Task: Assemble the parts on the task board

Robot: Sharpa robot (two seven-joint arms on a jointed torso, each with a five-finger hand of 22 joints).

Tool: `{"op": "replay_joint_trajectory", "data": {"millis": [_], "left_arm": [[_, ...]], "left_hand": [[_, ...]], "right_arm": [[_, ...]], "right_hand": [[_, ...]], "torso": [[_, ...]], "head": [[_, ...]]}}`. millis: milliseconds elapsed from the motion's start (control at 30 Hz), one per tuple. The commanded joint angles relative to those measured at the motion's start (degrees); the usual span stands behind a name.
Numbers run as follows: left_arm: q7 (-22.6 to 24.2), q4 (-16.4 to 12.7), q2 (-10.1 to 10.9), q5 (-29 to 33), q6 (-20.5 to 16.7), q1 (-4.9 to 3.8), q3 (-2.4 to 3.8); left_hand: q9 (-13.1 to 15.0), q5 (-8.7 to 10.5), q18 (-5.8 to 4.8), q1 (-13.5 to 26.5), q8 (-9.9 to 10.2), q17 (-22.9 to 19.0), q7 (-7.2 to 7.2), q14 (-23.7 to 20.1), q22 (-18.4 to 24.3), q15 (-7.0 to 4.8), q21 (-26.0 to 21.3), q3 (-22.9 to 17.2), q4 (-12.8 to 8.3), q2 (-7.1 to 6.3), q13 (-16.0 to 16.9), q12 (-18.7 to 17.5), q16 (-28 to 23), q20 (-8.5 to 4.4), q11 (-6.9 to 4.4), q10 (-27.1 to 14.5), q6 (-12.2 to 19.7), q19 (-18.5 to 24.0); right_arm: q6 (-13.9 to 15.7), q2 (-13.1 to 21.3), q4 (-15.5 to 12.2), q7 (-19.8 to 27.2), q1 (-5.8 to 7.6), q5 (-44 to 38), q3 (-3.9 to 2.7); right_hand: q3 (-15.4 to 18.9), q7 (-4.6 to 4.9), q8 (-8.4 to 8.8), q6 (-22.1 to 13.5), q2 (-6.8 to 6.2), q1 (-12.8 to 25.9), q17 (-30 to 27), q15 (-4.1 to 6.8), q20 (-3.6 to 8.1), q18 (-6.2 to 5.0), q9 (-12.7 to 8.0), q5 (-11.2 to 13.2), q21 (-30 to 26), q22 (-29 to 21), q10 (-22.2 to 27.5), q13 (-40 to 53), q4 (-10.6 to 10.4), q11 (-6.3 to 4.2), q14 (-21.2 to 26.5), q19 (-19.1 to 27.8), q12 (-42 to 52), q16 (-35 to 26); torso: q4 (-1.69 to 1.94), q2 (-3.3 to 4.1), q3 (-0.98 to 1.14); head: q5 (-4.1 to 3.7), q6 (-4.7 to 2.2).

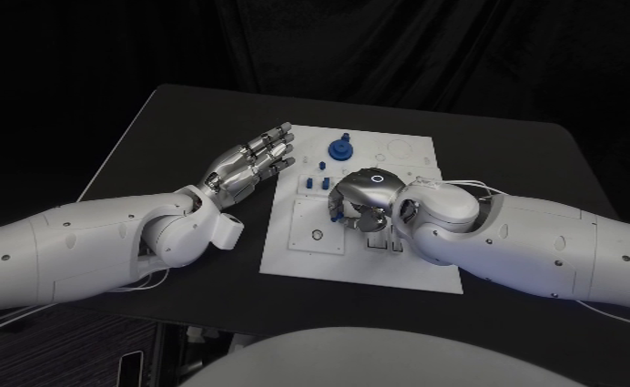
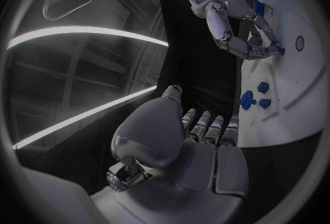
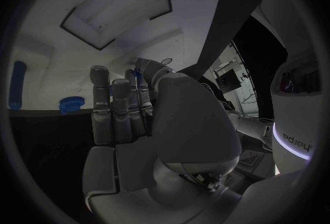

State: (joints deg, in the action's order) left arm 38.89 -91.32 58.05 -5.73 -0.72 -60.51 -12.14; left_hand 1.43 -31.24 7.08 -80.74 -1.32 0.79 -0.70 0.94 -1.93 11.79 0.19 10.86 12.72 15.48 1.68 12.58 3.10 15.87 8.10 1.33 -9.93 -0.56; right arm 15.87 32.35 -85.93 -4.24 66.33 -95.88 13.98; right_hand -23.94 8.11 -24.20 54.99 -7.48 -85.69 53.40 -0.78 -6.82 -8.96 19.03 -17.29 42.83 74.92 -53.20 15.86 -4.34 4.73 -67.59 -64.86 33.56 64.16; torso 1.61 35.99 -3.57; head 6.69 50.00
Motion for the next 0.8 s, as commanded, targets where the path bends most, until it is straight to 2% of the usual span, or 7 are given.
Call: {"op": "replay_joint_trajectory", "data": {"millis": [33,367,500,633,800], "left_arm": [[6.0,-0.1,-0.1,0.3,1.0,0.2,0.04],[5.9,-0.1,-0.1,0.3,1.1,0.65,0.04],[5.9,-0.1,-0.1,0.3,1.2,0.74,0.05],[5.8,-0.1,-0.1,0.3,1.2,0.78,0.05],[5.8,0.0,-0.2,0.3,1.2,0.83,0.05]], "left_hand": [[0.1,-0.19,1.03,-0.1,-0.2,0.1,0.53,0.1,-0.1,0.44,0.4,-0.4,-0.1,0.41,0.1,0.3,0.3,0.34,0.5,-0.2,-0.2,-0.1],[0.1,-0.19,1.02,-0.1,-0.3,0.1,0.87,0.1,-0.1,0.5,0.4,-0.5,-0.1,0.4,0.1,0.3,0.4,0.38,0.6,-0.2,-0.6,-0.1],[0.2,-0.19,1.01,-0.1,-0.3,0.1,0.99,0.1,-0.1,0.51,0.4,-0.5,-0.1,0.39,0.1,0.3,0.4,0.39,0.65,-0.2,-0.7,-0.1],[0.2,-0.19,1.0,-0.1,-0.3,0.1,1.07,0.1,-0.1,0.52,0.4,-0.6,-0.1,0.38,0.1,0.3,0.4,0.4,0.66,-0.2,-0.9,-0.1],[0.3,-0.21,0.98,-0.1,-0.4,0.1,1.48,0.1,-0.1,0.58,0.4,-0.7,-0.1,0.37,0.1,0.4,0.5,0.43,0.72,-0.2,-1.4,-0.1]], "right_arm": [[-1.4,-0.1,0.1,-1.6,-0.15,-1.2,-0.02],[-3.0,-0.4,0.0,-2.1,-0.15,-2.4,-0.02],[-3.0,-0.6,0.0,-1.9,-0.15,-2.5,-0.02],[-2.8,-0.6,-0.1,-1.6,-0.15,-2.5,-0.02],[-2.3,-0.8,-0.1,-1.2,-0.15,-2.5,-0.02]], "right_hand": [[0.4,-0.09,-0.2,0.3,0.42,-0.1,-0.1,0.0,-0.01,-0.37,0.0,-0.3,-0.4,2.6,0.3,0.1,-0.1,-0.09,0.3,0.4,0.3,-0.2],[1.1,-0.07,-0.13,0.3,0.58,-0.2,-1.0,-0.06,-0.03,-0.53,0.4,-0.2,-1.7,2.3,0.8,0.7,0.2,-0.04,1.4,1.2,1.0,-1.0],[1.5,0.28,1.26,-1.4,0.76,-0.2,-1.4,-0.36,-0.22,-0.56,0.1,0.4,-2.5,2.2,2.1,1.4,0.3,0.32,2.1,1.7,1.6,-1.2],[1.7,0.82,3.36,-4.0,0.77,0.0,-1.4,-0.74,-0.55,-0.53,-0.6,1.3,-2.9,2.2,3.4,1.9,0.0,0.79,2.3,1.8,2.0,-1.0],[1.7,1.02,5.12,-6.3,0.7,0.0,-1.5,-0.84,-0.74,-0.62,-1.3,1.9,-3.3,2.2,4.1,2.4,-0.2,0.84,2.4,1.7,2.6,-0.8]], "torso": [[0.01,-0.01,-0.02],[0.01,0.02,-0.02],[0.01,0.01,-0.05],[0.02,0.0,-0.03],[0.0,0.0,-0.02]], "head": [[-0.05,0.0],[0.08,0.0],[0.18,0.0],[0.18,0.0],[0.21,0.0]]}}
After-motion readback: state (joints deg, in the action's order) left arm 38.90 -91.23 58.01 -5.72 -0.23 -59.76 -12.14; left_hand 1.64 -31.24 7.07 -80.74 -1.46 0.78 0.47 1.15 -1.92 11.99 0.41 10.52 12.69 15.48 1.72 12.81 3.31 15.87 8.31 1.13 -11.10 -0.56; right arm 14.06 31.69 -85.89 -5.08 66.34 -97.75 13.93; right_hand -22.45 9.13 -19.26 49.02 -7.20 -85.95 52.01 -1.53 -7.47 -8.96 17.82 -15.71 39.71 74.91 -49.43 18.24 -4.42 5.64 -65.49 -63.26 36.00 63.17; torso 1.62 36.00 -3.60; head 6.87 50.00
